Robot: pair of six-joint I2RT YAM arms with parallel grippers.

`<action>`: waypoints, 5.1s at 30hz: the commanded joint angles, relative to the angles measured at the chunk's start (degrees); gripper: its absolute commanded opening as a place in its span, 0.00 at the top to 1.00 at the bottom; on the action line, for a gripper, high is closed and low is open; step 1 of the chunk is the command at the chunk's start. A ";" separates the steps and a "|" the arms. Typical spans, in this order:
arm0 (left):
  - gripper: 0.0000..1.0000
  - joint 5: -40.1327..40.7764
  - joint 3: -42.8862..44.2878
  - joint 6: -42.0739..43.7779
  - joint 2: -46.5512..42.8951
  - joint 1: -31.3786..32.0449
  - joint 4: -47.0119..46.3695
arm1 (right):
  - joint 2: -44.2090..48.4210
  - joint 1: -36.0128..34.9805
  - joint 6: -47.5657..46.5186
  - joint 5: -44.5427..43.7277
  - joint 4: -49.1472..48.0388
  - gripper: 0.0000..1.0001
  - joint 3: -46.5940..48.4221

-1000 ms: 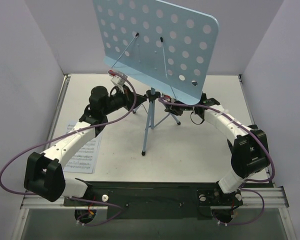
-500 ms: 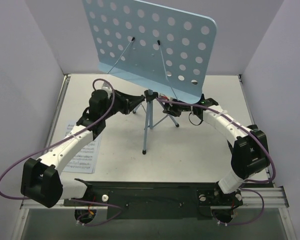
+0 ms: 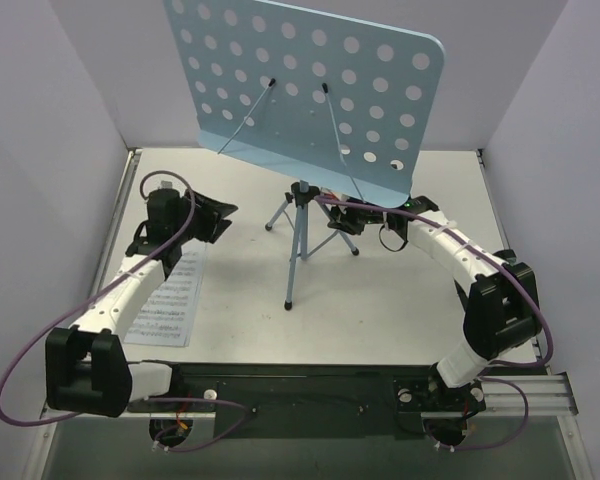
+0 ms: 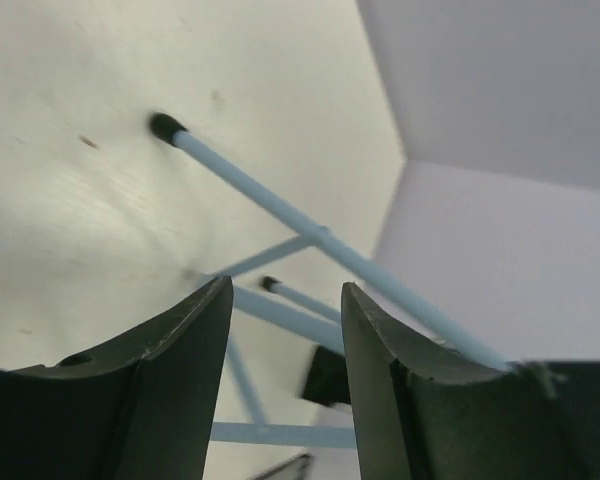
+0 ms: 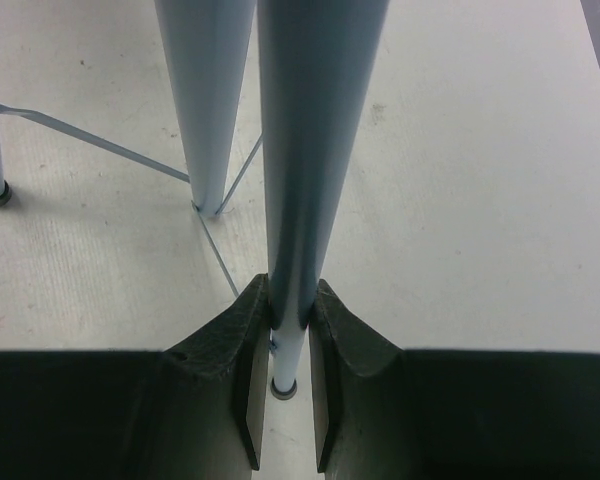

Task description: Pack up the instrument practice props

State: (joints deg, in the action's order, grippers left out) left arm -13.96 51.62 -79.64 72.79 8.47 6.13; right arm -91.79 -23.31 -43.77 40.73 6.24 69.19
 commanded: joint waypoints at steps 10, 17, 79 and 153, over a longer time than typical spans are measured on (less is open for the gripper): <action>0.14 -11.53 -8.55 101.46 -19.26 15.07 -16.32 | 1.96 0.46 -1.50 1.19 9.15 0.99 -5.64; 0.30 -14.25 -4.26 127.27 -14.46 20.88 -18.97 | 5.13 0.37 -1.32 2.69 7.03 0.99 -9.68; 0.51 10.97 15.63 59.51 1.47 20.36 -10.61 | 2.14 -1.91 1.93 3.92 3.52 0.99 -8.46; 0.32 -4.14 -0.09 83.57 -15.48 19.65 -3.68 | 5.47 2.82 20.36 10.77 -3.14 0.30 -7.22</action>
State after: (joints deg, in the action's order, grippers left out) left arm -14.00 56.10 -2.17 62.70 28.38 -2.11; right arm -87.88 -23.42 -36.01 46.24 3.33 62.57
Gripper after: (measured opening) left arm 0.672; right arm 0.571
